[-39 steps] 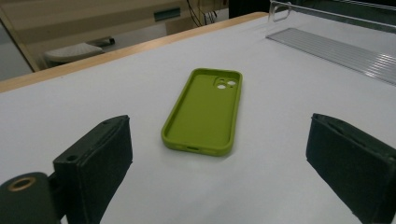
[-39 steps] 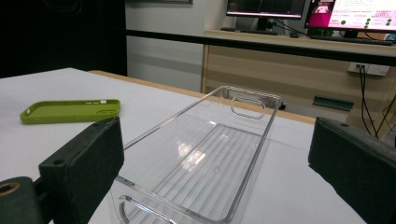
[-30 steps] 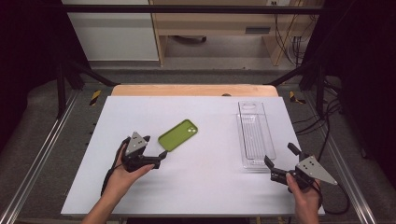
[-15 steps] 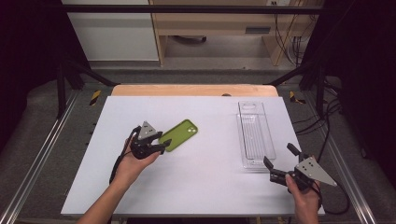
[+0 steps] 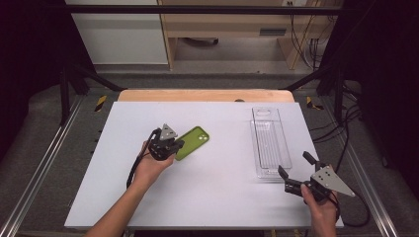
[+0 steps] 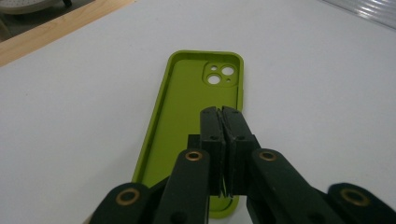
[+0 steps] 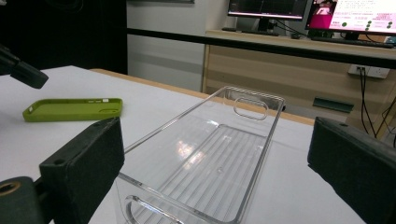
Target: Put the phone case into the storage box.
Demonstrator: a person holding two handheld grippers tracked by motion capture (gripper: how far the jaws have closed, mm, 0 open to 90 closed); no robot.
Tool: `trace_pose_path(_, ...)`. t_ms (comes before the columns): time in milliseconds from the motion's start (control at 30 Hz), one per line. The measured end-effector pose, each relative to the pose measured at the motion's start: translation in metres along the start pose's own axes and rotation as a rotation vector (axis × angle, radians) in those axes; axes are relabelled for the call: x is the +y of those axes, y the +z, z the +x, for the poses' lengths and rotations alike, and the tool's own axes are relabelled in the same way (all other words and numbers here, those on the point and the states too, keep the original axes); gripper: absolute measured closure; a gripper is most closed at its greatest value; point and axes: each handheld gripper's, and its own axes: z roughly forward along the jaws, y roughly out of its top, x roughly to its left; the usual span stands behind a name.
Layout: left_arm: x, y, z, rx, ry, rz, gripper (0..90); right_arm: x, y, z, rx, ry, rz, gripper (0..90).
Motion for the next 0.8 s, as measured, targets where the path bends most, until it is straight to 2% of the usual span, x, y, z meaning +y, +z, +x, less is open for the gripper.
trace_pose_path(100, 0.003, 0.006, -0.002, -0.001, 0.027, 0.018, 89.6, 0.001, 0.001, 0.003, 0.0, -0.007, 0.002, 4.4)
trace_pose_path(467, 0.011, 0.026, -0.001, -0.028, 0.007, 0.075, 89.9, 0.0, 0.006, 0.006, 0.015, -0.017, 0.016, 4.6)
trace_pose_path(567, 0.009, 0.034, 0.002, -0.043, -0.017, 0.097, 89.9, 0.0, 0.005, 0.006, 0.016, -0.018, 0.017, 4.6)
trace_pose_path(667, 0.008, 0.038, 0.001, -0.04, 0.0, 0.113, 89.9, 0.0, 0.005, 0.006, 0.014, -0.016, 0.015, 4.7)
trace_pose_path(800, 0.007, 0.042, 0.0, -0.038, 0.001, 0.126, 89.9, 0.0, 0.006, 0.006, 0.016, -0.014, 0.014, 4.7)
